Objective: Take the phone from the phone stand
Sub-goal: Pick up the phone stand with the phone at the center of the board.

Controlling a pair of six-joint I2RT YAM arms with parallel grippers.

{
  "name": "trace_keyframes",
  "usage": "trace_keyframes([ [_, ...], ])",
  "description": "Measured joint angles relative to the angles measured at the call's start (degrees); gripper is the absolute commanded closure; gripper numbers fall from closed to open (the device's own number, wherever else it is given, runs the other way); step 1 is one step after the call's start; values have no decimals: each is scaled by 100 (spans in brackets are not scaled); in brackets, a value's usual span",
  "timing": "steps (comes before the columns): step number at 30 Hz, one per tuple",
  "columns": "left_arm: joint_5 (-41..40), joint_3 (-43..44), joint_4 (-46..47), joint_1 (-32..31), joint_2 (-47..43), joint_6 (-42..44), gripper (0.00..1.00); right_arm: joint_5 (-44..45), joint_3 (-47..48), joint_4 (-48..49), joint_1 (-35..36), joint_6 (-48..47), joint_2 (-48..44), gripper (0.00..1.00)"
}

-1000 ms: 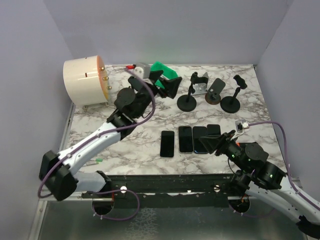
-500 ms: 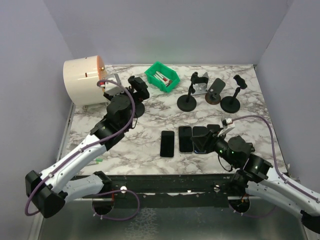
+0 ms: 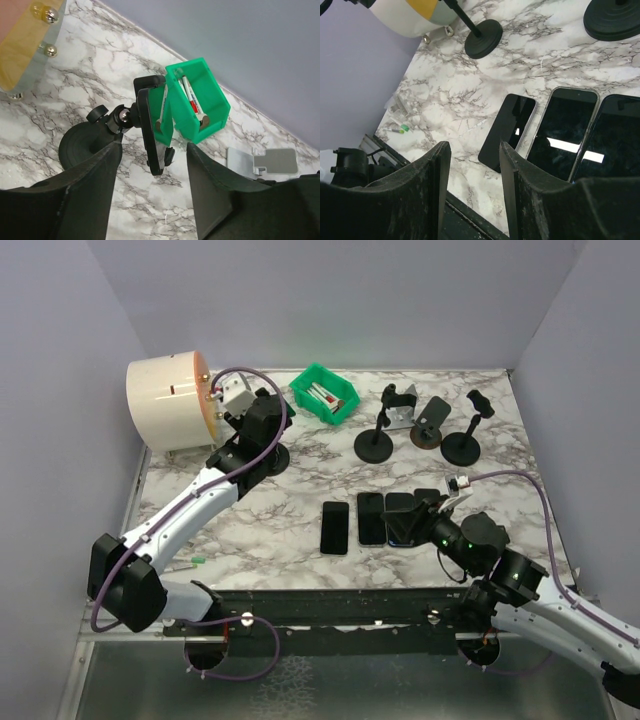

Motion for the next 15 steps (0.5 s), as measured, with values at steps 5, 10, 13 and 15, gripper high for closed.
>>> trace_keyframes([
  [5, 170, 46, 24, 133, 203, 55, 61, 2, 0, 0, 0, 9, -37, 52],
  [10, 240, 144, 94, 249, 313, 190, 67, 4, 0, -7, 0, 11, -66, 52],
  [13, 317, 149, 149, 310, 354, 223, 77, 7, 0, -9, 0, 9, -96, 52],
  [15, 378, 149, 170, 337, 367, 260, 81, 7, 0, -17, 0, 9, -129, 52],
])
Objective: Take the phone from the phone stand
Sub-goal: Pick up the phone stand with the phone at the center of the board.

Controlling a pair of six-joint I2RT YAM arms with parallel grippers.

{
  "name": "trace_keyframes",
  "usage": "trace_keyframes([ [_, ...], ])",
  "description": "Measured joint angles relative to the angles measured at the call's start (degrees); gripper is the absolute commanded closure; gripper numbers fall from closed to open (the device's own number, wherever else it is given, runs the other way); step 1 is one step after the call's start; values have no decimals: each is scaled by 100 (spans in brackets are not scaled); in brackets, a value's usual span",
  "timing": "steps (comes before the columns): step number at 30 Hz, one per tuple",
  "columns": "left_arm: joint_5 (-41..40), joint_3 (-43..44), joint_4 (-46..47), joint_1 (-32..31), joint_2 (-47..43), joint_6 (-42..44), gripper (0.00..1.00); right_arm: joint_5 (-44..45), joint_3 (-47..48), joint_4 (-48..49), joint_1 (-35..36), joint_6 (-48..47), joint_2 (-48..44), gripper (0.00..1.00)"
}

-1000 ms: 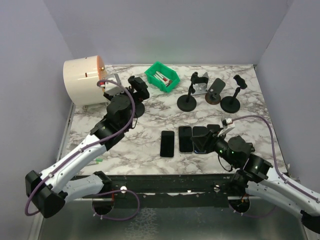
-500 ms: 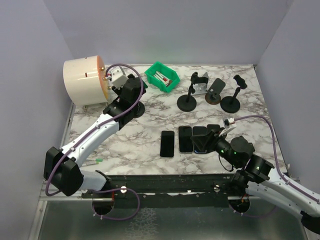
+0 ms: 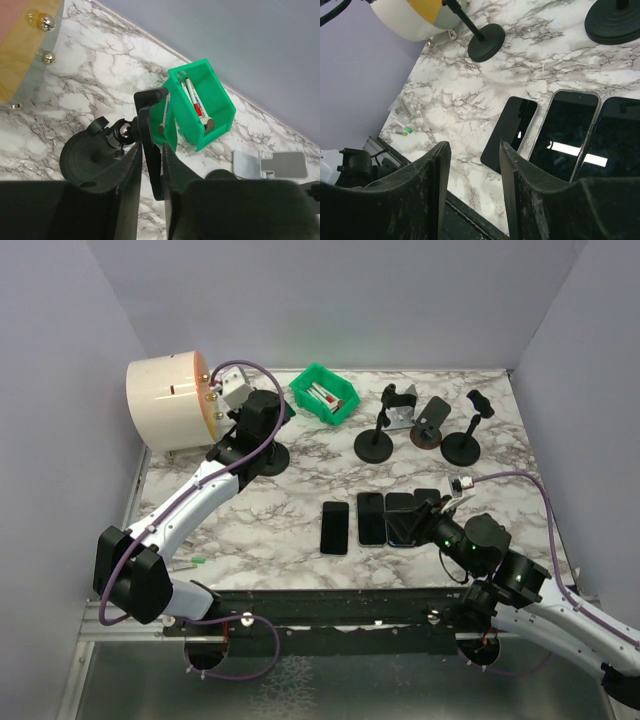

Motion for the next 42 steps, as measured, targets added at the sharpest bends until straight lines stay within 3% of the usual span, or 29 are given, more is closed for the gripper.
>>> trace_keyframes([
  [8, 249, -63, 310, 20, 0, 334, 81, 7, 63, -109, 0, -2, -133, 51],
  [13, 389, -125, 385, 48, -20, 529, 63, 7, 66, -146, 0, -2, -146, 52],
  [16, 476, -133, 396, 68, -22, 608, 61, 7, 66, -197, 0, -2, -149, 52],
  [25, 612, -142, 444, 87, -22, 699, 80, 7, 87, -286, 0, -2, -291, 52],
  [30, 654, -254, 627, 103, -22, 719, 100, 7, 98, -299, 0, -2, -313, 52],
  [36, 911, -372, 688, 85, -175, 743, 100, 7, 223, -337, 0, -35, -313, 52],
  [42, 1320, -529, 87, 94, -894, 1193, 100, 9, 374, -398, 0, -278, -258, 51],
])
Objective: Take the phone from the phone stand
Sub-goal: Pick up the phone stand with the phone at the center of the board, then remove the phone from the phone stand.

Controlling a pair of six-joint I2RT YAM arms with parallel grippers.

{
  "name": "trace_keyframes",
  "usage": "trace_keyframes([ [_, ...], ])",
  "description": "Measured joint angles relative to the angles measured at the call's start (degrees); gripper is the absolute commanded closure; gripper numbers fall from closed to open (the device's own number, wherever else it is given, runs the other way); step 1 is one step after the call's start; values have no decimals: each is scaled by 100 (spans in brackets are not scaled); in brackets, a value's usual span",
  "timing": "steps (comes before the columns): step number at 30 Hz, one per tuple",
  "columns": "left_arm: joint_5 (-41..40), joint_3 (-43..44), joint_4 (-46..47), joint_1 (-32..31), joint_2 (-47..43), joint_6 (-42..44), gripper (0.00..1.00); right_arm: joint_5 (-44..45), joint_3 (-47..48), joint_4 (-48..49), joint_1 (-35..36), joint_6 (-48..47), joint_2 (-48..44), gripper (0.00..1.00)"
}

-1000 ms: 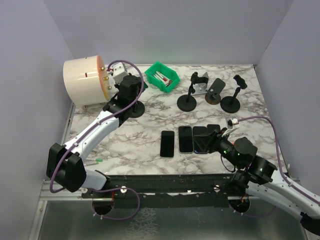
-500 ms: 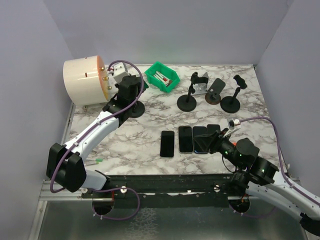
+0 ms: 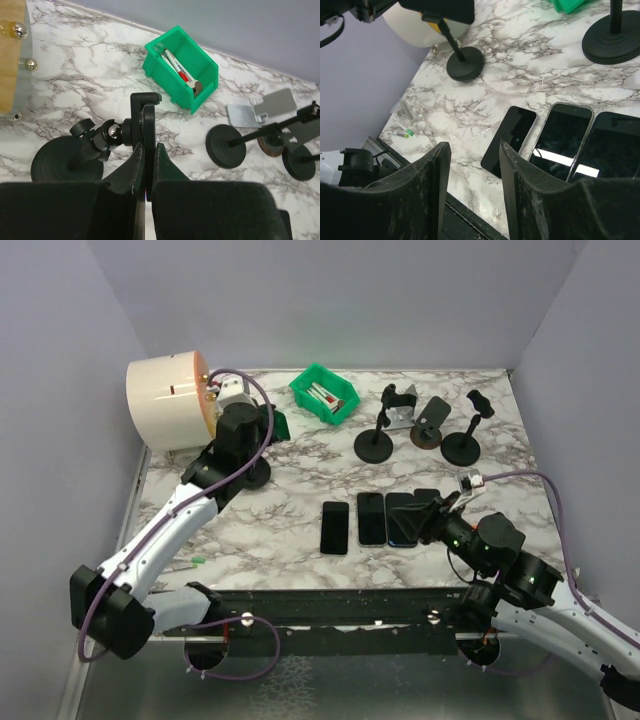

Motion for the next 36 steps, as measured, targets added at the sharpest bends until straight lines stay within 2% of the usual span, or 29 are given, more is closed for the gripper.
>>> trace_keyframes([
  [8, 1117, -79, -647, 31, -1226, 413, 100, -59, 271, 195, 0, -612, 468, 51],
  [15, 2472, -291, -804, 31, -1832, 407, 100, -605, 372, 634, 0, -1128, 992, 51],
  [17, 2903, -442, -826, 24, -1971, 315, 100, -807, 389, 710, 0, -1248, 1097, 51],
  [28, 4004, -1740, -463, 24, -2669, -48, 100, -1943, 411, 1113, 0, -1740, 1453, 50],
  [33, 4212, -1878, -260, 24, -2785, -87, 100, -2330, 407, 1360, 0, -1923, 1770, 41],
  [36, 4280, -1915, -251, 24, -2787, -98, 100, -2382, 431, 1429, 0, -2074, 2026, 30],
])
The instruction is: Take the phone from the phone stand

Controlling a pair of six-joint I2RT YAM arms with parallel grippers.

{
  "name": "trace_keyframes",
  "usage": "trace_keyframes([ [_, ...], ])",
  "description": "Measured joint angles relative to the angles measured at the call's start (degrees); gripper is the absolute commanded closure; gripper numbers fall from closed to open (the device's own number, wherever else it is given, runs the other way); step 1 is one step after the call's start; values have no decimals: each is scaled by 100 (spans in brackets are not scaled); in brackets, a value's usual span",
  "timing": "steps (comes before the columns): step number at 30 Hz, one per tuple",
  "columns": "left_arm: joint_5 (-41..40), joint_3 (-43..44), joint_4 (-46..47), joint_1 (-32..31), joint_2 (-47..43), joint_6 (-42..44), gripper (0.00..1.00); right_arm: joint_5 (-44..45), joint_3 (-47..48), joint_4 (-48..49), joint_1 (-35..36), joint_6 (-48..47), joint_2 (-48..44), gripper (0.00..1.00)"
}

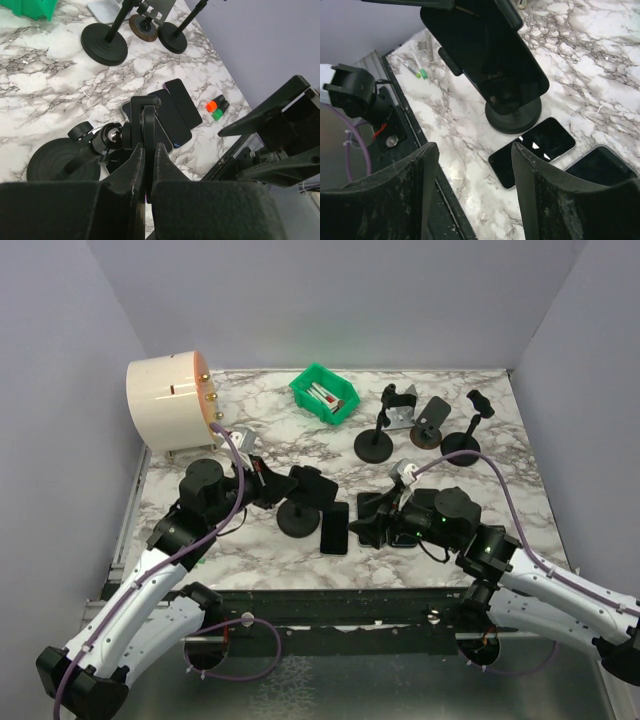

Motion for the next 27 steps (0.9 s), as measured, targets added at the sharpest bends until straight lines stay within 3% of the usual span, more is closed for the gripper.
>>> trace_keyframes([
  [4, 57, -24, -11, 0, -26, 13, 100, 15, 240, 11, 0, -210, 496, 18],
  [12, 39, -24, -160, 0, -114, 149, 89, 203, 61, 855, 0, -518, 933, 16],
  [16, 7, -22, -192, 0, -173, 236, 100, 203, -297, 1484, 0, -837, 962, 16],
  [27, -7, -17, -229, 0, -205, 404, 100, -256, -238, 2621, 0, -2341, 1838, 11],
])
